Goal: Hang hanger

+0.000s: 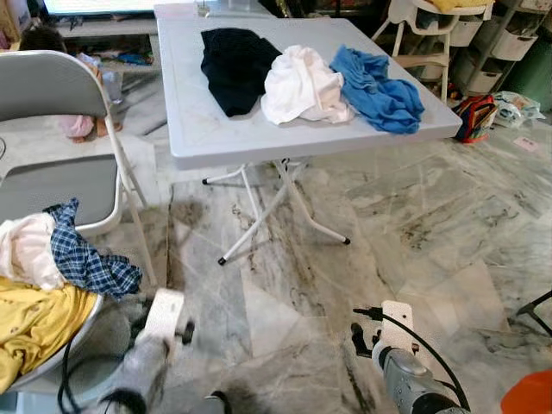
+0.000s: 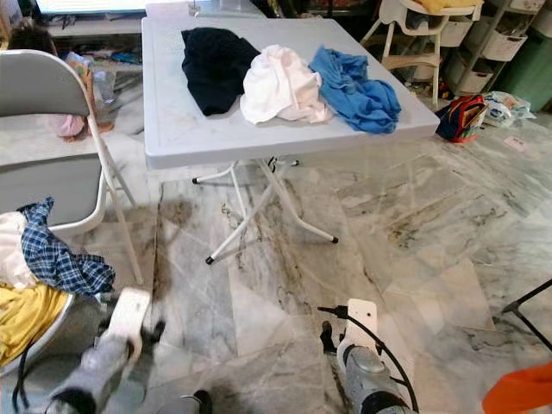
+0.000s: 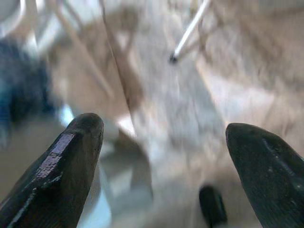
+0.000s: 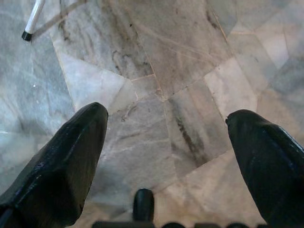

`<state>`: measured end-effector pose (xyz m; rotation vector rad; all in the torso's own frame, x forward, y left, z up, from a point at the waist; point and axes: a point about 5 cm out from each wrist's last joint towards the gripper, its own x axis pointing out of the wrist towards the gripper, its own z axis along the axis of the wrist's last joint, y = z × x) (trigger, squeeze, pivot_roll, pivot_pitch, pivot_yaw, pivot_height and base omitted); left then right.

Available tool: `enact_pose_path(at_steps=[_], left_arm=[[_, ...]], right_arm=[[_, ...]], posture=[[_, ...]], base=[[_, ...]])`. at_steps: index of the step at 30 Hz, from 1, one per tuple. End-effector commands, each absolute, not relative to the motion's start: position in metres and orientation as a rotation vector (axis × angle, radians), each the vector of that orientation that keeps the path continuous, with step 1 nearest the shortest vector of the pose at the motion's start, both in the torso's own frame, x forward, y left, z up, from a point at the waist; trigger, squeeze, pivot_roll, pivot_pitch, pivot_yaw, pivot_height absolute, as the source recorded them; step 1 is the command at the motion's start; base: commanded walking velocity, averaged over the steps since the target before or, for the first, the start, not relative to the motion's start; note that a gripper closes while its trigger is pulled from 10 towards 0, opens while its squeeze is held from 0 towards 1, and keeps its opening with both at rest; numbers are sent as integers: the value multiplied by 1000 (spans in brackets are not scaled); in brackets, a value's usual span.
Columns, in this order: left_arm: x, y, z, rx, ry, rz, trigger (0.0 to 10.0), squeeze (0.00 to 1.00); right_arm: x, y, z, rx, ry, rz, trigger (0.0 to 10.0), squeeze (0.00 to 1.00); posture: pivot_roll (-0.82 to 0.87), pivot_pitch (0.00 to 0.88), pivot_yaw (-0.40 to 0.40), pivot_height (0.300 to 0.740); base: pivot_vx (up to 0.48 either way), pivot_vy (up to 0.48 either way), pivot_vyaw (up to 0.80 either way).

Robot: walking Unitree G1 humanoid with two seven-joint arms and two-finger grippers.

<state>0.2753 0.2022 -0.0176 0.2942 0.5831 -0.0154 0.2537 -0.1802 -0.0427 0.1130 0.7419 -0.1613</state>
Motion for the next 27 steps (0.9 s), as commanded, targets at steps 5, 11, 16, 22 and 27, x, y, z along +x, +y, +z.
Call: enact_pose_path(at_steps=[5,11,16,22,27], left_arm=[[280,179,-18,198,591,-62,10000,0],[269,170,-30,110,669,-69,10000,0],[250,173,-45,121,744,-65,10000,0],[238,183,-53,141,793,-61,10000,0],[234,187,-55,169,819,-93,10000,0]], right_arm=[[250,-182,-45,141,745,-191,10000,0],[249,-178,-46,142,753,-182,10000,0],[244,-177,-50,124,777,-165,10000,0],[236,-176,-56,143,808,-161,10000,0],[229,-175,-60,170,822,-179,10000,0]], posture=[[166,84,-60,740],[158,80,-60,740],[155,74,-64,740],[153,76,-55,740],[123,78,-10,740]], base=[[0,0,0],[0,0,0],[0,0,0],[0,0,0],[0,0,0]])
